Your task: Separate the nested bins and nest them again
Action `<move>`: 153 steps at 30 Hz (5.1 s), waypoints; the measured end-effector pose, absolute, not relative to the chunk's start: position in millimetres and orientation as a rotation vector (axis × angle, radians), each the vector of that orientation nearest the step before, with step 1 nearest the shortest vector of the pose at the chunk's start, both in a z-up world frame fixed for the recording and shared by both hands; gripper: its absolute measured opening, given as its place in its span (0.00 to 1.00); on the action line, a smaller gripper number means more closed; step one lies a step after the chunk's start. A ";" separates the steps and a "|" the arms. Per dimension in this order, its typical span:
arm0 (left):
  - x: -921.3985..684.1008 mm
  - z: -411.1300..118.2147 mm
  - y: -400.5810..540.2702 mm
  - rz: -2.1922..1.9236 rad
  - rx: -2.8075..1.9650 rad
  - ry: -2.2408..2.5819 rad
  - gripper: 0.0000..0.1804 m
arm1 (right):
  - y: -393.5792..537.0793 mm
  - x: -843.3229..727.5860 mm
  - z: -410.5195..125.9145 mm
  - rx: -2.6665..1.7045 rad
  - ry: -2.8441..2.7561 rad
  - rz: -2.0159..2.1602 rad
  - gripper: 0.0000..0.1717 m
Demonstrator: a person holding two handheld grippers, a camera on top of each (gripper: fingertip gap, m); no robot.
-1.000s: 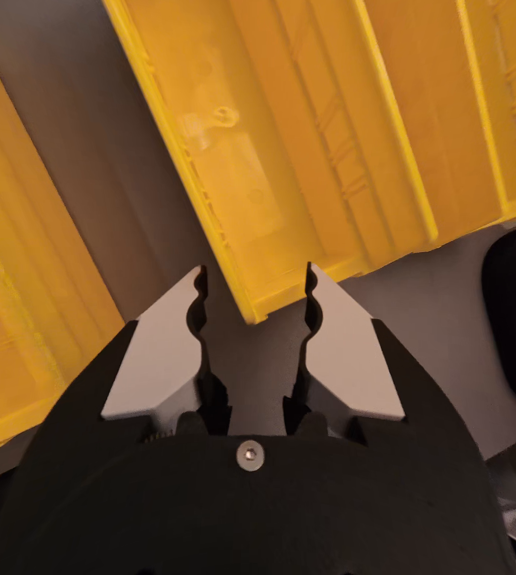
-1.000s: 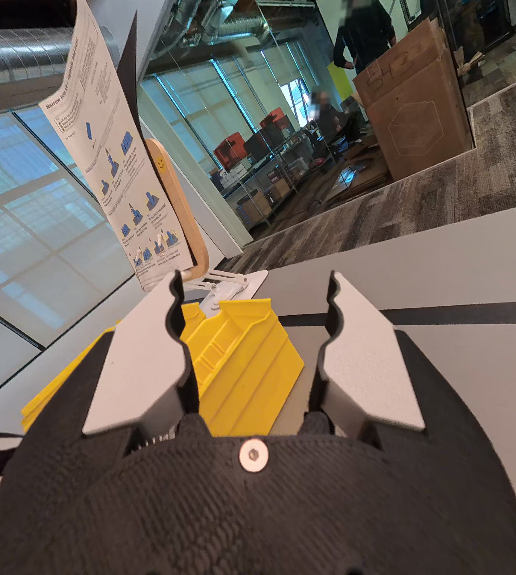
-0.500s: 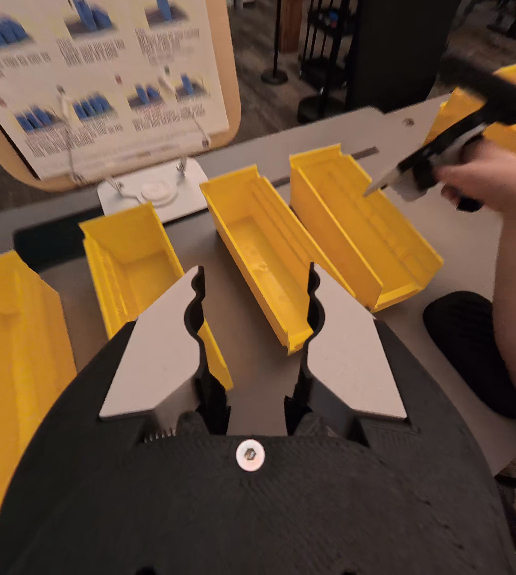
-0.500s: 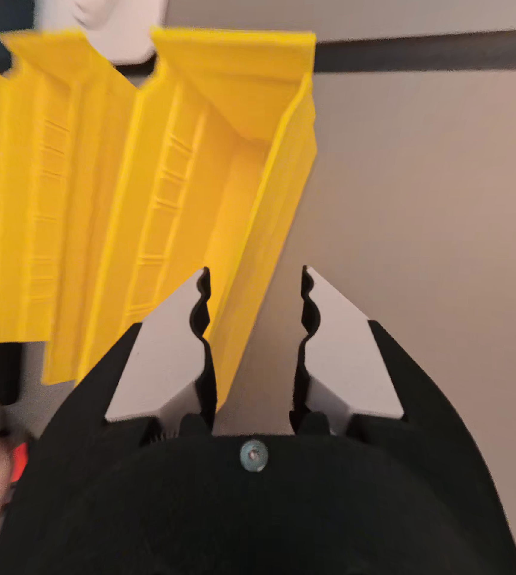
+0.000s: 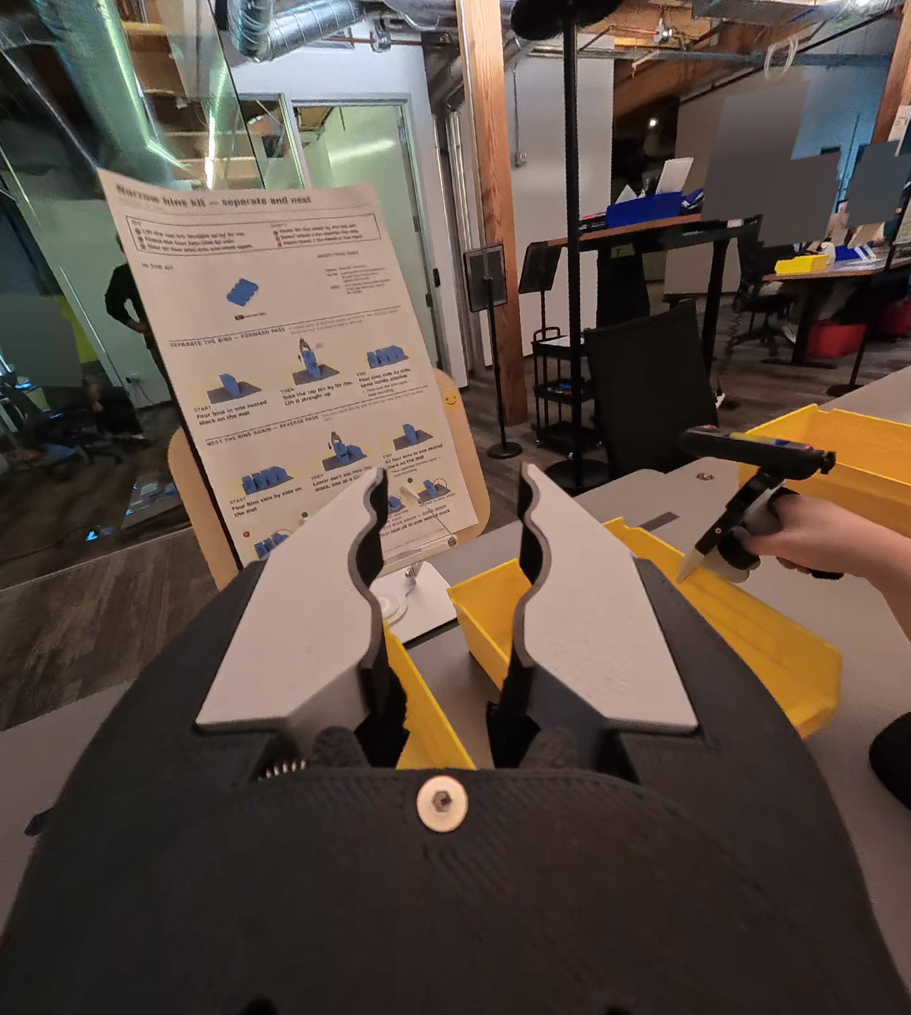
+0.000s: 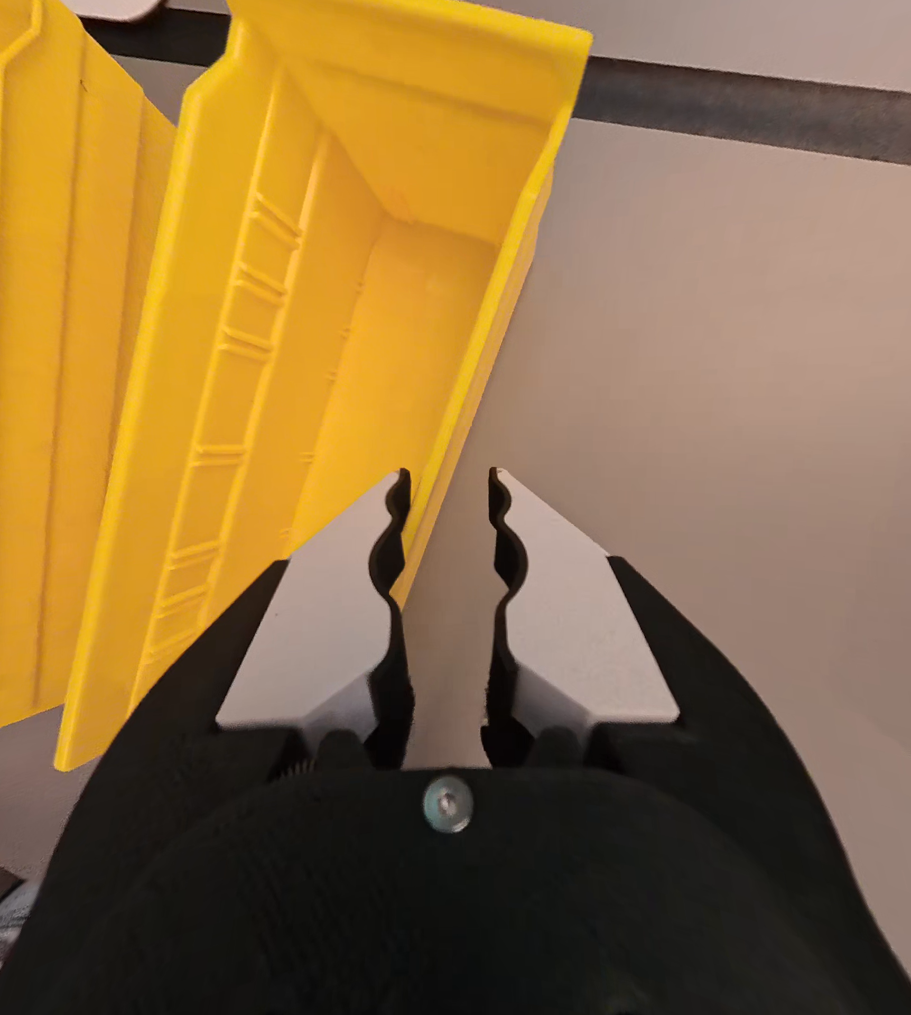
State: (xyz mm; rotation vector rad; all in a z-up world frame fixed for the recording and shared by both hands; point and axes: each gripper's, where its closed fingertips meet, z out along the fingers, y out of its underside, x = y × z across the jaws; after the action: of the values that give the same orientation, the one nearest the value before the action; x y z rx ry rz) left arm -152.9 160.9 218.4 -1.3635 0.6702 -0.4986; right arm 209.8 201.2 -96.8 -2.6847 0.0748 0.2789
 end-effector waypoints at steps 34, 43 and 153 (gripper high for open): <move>-261.8 230.6 168.5 -0.970 -1.253 0.579 0.36 | 260.6 4.3 -69.6 -2.681 0.100 0.178 0.85; -296.0 214.5 187.7 -0.885 -1.353 0.519 0.35 | 247.3 3.3 -111.3 -2.966 0.296 0.085 0.85; -280.9 206.6 167.5 -1.049 -1.375 0.640 0.37 | 277.2 -173.3 -74.1 -3.058 0.216 0.074 0.74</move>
State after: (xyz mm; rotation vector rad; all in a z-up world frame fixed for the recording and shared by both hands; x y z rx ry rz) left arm -280.9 167.5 206.6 -1.3754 0.6396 -1.0495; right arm -173.3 277.2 -74.1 -3.0575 0.2162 0.0743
